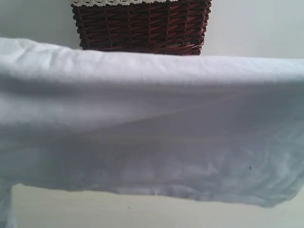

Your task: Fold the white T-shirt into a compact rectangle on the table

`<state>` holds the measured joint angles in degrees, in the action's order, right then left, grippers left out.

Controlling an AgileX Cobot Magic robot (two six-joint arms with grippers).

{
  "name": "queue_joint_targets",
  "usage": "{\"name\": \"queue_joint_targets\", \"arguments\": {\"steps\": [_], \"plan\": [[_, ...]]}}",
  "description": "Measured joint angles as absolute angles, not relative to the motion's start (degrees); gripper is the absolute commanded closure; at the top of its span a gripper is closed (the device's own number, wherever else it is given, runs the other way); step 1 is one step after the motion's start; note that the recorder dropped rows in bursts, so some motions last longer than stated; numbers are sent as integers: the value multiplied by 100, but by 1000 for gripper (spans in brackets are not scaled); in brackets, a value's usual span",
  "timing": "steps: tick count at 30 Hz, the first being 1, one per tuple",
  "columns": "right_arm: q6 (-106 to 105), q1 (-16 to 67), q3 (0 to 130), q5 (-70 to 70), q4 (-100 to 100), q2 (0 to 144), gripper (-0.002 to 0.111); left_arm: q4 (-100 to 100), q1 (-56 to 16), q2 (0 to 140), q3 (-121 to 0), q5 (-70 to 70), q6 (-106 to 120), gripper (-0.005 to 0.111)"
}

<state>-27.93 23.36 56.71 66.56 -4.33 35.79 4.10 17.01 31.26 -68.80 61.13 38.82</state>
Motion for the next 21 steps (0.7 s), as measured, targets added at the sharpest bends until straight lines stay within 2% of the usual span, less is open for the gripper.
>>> {"name": "queue_joint_targets", "arguments": {"steps": [7, 11, 12, 15, 18, 21], "plan": [[-2984, 2523, 5671, 6868, -433, 4070, 108, 435, 1689, 3586, -6707, 6165, 3663, 107], [-2714, 2523, 5671, 7008, -467, 5891, 108, 749, 1635, 4571, -5277, 6048, 3988, 107], [-2467, 2523, 5671, 6923, -691, 6499, 108, 797, 1626, 5003, -4758, 5566, 4188, 107], [-2273, 2523, 5671, 6394, -958, 7168, 108, 797, 1626, 5658, -4234, 4429, 4389, 107], [-2192, 2523, 5671, 5726, -1256, 7814, 108, 807, 1623, 6362, -3990, 3290, 4499, 107], [-1466, 2523, 5671, 4452, -2366, 8781, 108, 846, 1599, 7552, -3948, 1867, 4764, 107]]}}
